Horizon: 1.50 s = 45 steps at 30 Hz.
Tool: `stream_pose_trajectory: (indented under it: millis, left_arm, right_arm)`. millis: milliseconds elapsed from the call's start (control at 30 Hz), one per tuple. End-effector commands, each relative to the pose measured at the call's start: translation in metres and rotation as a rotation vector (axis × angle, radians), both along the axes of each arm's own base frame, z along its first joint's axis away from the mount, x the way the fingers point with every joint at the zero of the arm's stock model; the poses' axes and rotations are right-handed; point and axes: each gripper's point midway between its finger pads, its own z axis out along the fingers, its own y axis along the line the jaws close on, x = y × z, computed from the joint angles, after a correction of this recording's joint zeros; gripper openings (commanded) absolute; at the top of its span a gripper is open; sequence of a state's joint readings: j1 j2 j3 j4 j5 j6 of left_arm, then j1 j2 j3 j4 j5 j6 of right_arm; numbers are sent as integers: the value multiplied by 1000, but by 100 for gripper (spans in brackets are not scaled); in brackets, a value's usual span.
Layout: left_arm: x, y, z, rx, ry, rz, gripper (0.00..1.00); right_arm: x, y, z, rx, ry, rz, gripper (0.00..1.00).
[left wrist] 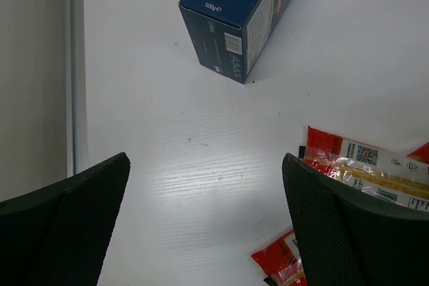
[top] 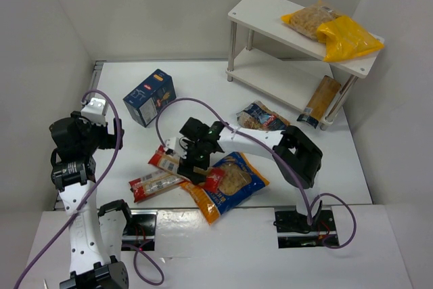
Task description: Place and organize the pasta boxes and bags onto the shelf
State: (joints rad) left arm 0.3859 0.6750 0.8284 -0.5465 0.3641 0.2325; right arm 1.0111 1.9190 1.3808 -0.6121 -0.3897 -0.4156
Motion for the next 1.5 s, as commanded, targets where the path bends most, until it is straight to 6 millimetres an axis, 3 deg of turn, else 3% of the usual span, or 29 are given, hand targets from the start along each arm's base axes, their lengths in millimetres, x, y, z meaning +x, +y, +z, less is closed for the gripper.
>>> stream_pose_trajectory:
  millis: [0,300,433,500,533,600,700,833,900,1033,1133,1167,1233,1333,1467]
  left_arm:
    - [3,-1,9,10,-45,-16,100]
    - [2,-2,11,13,-54,-16,100]
    - [2,-2,11,13,-54,-16,100]
    - [1,-2,13,17,-62,-16,100]
    - [1,-2,13,17,-62,-16,100]
    - [1,-4,13,13,-64,-24,100]
    - [1,-4,13,13,-64,-24,100]
    - [1,-4,13,13,-64,-24,100]
    - [1,-4,13,13,-64,-24,100]
    - [1,-4,13,13,-64,-24,100]
    - [-1,-2,15,21,-71,-15,100]
    - [-1,-2,15,21,-71,-14,100]
    - [-1,-2,15,21,-71,-14,100]
    - [-1,-2,15,21,-71,-14,100]
    - [-1,-1,15,25,-69,-6,100]
  right_arm:
    - [-33,-2,-36,-103,31,56,99]
    - [-33,-3,-72,-218,-65,-8,99]
    - [-27,1,-69,-210,-92,-18,96]
    - [-27,1,-69,-210,-92,-18,80]
    - [-27,1,-69,-210,-92,-18,48]
    - [-26,-1,-64,-230,-96,-21,1]
    - [-23,2,-20,-189,-106,0,0]
    - [-2,5,79,11,-246,-66,0]
    - [5,9,92,46,-271,-128,0]
    - [49,5,107,141,-220,-328,0]
    - [70,1,116,252,-154,-419,0]
    - [80,-7,118,266,-156,-463,0]
    - [95,-6,129,324,-195,-526,0]
    - [124,-16,147,363,-308,-661,0]
    - [163,-46,168,389,-392,-869,0]
